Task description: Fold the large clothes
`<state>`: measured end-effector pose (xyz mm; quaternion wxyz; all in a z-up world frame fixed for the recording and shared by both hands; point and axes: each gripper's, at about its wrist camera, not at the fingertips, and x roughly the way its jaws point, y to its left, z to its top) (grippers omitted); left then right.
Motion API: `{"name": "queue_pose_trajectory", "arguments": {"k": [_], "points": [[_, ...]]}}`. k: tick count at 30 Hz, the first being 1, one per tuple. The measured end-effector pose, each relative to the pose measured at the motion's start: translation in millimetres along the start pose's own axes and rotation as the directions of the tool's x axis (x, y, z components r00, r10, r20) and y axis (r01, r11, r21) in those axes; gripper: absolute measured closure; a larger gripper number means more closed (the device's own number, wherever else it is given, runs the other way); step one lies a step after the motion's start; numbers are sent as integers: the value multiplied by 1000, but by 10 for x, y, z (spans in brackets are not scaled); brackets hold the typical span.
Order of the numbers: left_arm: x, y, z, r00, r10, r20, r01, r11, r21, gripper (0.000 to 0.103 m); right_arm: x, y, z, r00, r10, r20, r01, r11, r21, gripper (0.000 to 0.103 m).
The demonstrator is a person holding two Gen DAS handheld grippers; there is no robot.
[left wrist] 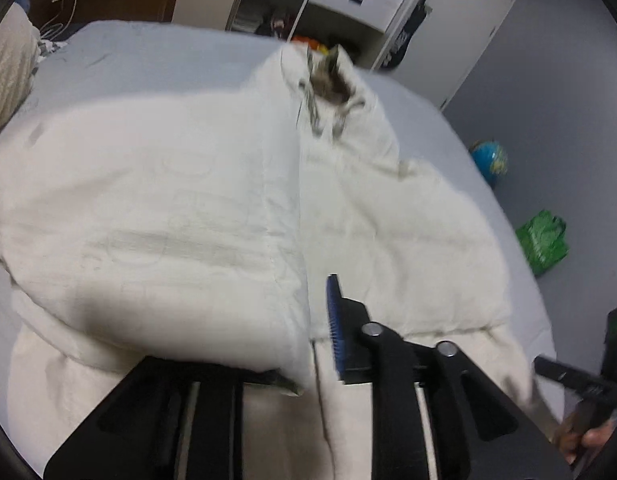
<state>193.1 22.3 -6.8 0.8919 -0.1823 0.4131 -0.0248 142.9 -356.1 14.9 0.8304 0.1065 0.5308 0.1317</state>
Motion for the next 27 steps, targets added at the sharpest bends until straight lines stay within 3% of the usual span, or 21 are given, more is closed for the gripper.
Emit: {"name": "queue_pose_trajectory", "arguments": {"k": [4, 13, 17, 22, 27], "points": [[60, -5, -109, 999, -10, -32, 10, 1000, 4, 55, 12, 4, 1, 1000, -1, -3, 1, 1000, 0, 24], [-337, -103, -629, 993, -58, -98, 72, 986, 149, 43, 24, 17, 6, 1000, -11, -8, 11, 1000, -5, 24], [-641, 101, -625, 996, -44, -73, 55, 987, 150, 38, 39, 38, -3, 1000, -27, -16, 27, 1000, -16, 24], [-1057, 436, -532, 1000, 21, 4, -21, 990, 137, 21, 51, 69, -21, 998, -56, -25, 55, 998, -37, 24], [-1384, 759, -510, 997, 53, 56, -57, 996, 68, 14, 83, 126, -38, 994, -102, -38, 99, 993, -67, 24]]}}
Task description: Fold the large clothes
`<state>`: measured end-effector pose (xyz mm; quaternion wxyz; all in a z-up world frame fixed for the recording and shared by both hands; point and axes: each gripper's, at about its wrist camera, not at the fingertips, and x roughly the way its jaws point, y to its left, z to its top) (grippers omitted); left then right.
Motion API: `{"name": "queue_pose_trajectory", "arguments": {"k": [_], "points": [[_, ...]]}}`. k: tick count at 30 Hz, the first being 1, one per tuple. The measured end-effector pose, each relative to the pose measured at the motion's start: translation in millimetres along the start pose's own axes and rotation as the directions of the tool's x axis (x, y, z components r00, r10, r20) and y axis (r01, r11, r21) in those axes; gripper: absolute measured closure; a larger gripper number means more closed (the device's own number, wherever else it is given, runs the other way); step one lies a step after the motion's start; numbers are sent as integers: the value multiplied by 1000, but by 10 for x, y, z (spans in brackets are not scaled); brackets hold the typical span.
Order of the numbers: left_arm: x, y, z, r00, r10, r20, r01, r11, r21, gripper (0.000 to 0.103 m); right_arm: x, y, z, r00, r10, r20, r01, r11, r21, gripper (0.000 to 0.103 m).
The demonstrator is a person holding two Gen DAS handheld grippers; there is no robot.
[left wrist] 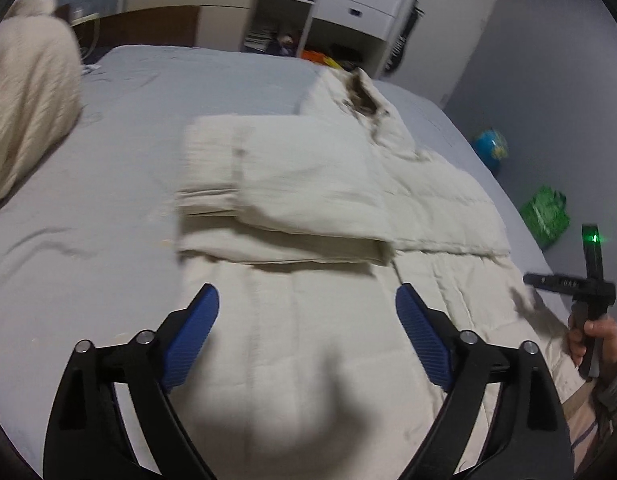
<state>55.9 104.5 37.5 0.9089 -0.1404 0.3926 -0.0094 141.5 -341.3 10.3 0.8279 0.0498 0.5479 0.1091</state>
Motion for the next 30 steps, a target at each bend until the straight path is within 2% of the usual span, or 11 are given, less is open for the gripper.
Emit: {"name": "queue_pose_trajectory", "arguments": {"k": [6, 12, 19, 22, 30], "points": [[-160, 263, -98, 999, 8, 50, -4, 996, -88, 12, 13, 136, -34, 998, -60, -8, 59, 996, -66, 24], [-160, 528, -144, 998, 3, 62, 11, 976, -218, 12, -49, 201, -58, 996, -84, 17, 86, 992, -98, 24], [-130, 678, -165, 999, 13, 53, 3, 957, -292, 12, -64, 322, -92, 993, -118, 13, 119, 983, -137, 24], [-146, 736, -168, 998, 17, 61, 3, 949, -315, 12, -44, 466, -118, 990, -139, 5, 137, 973, -184, 24], [-236, 919, -180, 994, 55, 93, -15, 920, -391, 12, -93, 1274, -34, 998, -57, 27, 63, 945, -322, 24]]}}
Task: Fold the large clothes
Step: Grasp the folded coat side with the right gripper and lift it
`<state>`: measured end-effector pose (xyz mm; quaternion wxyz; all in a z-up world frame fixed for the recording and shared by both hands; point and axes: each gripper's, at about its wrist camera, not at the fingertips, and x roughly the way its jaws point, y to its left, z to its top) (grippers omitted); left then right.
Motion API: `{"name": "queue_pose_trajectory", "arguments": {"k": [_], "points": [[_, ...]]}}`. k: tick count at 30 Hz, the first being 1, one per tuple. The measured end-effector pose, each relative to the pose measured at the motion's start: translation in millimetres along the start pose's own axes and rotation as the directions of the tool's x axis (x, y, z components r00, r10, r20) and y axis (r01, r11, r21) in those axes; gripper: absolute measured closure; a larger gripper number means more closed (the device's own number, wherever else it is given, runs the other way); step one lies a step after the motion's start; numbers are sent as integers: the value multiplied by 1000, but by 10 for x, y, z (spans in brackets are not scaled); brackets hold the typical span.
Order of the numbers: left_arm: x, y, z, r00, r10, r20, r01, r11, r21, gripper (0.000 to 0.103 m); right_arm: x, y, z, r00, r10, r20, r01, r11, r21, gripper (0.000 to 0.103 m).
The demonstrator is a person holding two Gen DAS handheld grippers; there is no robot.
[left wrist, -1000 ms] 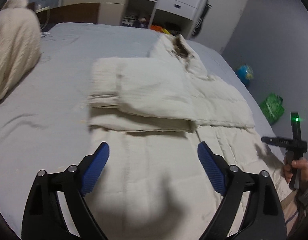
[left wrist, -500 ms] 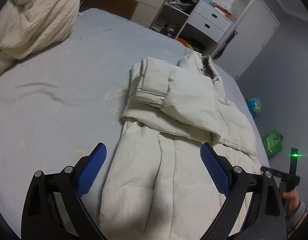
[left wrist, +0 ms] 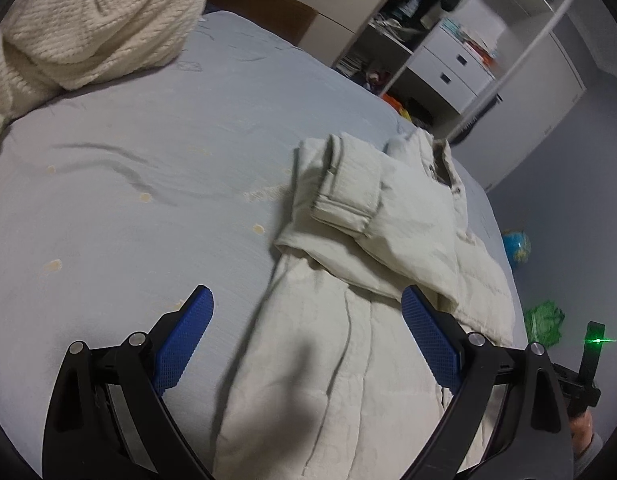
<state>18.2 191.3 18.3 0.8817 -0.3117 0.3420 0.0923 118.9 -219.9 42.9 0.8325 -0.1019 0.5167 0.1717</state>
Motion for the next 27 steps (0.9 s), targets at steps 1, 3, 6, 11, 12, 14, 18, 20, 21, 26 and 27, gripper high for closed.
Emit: {"name": "queue_pose_trajectory", "arguments": {"k": [1, 3, 6, 11, 12, 14, 18, 20, 21, 26, 27], "points": [[-17, 29, 12, 1000, 4, 7, -4, 1000, -12, 12, 4, 126, 68, 1000, 8, 3, -7, 1000, -23, 24], [-45, 73, 34, 1000, 9, 19, -8, 999, -31, 12, 22, 360, 177, 1000, 13, 6, -13, 997, -71, 24], [-86, 138, 62, 999, 13, 35, -11, 998, -58, 12, 50, 746, 334, 1000, 22, 12, -20, 989, -145, 24], [-158, 252, 106, 997, 21, 75, -13, 994, -110, 12, 103, 1382, 593, 998, 50, 27, -42, 969, -243, 24], [-173, 276, 118, 996, 25, 85, -15, 992, -122, 12, 115, 1546, 652, 998, 56, 33, -45, 962, -270, 24], [-212, 339, 133, 994, 38, 106, -22, 989, -149, 12, 132, 1806, 724, 998, 54, 41, -38, 948, -315, 24], [-242, 445, 148, 990, 63, 123, -38, 980, -198, 12, 242, 2348, 845, 998, 25, 58, 2, 905, -426, 24], [-235, 490, 151, 991, 67, 119, -40, 975, -216, 12, 328, 2549, 887, 998, 5, 59, 23, 884, -467, 24], [-229, 504, 153, 991, 66, 116, -39, 974, -222, 12, 377, 2664, 904, 998, -3, 57, 31, 873, -487, 24], [-163, 573, 155, 993, 77, 84, -53, 967, -248, 12, 601, 2981, 952, 997, -56, 47, 73, 835, -545, 24], [-155, 582, 155, 994, 78, 83, -54, 966, -254, 12, 664, 3036, 961, 997, -69, 42, 81, 829, -553, 24]]}}
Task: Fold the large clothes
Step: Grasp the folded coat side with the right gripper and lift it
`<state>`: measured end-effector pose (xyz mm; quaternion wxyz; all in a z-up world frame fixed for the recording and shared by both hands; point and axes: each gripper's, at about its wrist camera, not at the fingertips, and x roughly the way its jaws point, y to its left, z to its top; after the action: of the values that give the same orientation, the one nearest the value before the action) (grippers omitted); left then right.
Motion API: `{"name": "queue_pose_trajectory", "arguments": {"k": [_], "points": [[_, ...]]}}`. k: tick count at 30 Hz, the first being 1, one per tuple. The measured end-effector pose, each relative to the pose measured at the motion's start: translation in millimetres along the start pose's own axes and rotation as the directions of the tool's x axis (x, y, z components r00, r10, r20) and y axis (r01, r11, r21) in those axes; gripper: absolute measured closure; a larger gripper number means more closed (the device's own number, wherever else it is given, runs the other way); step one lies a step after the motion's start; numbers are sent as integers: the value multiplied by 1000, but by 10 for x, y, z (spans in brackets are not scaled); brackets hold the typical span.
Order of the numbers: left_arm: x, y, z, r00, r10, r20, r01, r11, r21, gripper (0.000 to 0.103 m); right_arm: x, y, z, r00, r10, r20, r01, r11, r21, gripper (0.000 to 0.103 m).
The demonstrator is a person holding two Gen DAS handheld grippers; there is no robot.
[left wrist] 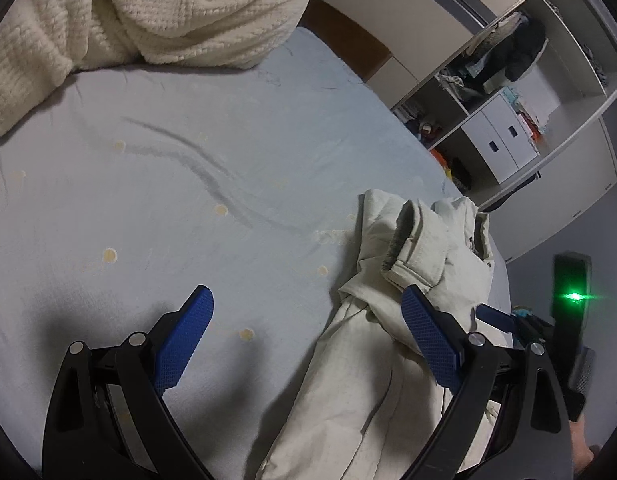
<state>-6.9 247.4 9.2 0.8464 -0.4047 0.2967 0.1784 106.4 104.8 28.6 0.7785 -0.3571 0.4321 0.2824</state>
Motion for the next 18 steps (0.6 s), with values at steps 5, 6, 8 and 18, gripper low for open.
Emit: {"name": "queue_pose_trajectory", "arguments": {"k": [5, 6, 8, 18], "points": [[33, 71, 11, 1000, 2, -8, -3, 1000, -28, 12, 209, 111, 97, 998, -60, -26, 60, 998, -28, 24], [38, 77, 13, 1000, 3, -10, -3, 1000, -28, 12, 223, 105, 107, 998, -60, -24, 60, 998, -19, 24], [43, 76, 14, 1000, 5, -11, -6, 1000, -22, 12, 223, 51, 120, 999, -43, -8, 43, 999, 22, 25], [65, 38, -4, 1000, 20, -18, -20, 1000, 5, 12, -29, -324, 78, 996, 37, 81, -48, 988, 149, 79]]}}
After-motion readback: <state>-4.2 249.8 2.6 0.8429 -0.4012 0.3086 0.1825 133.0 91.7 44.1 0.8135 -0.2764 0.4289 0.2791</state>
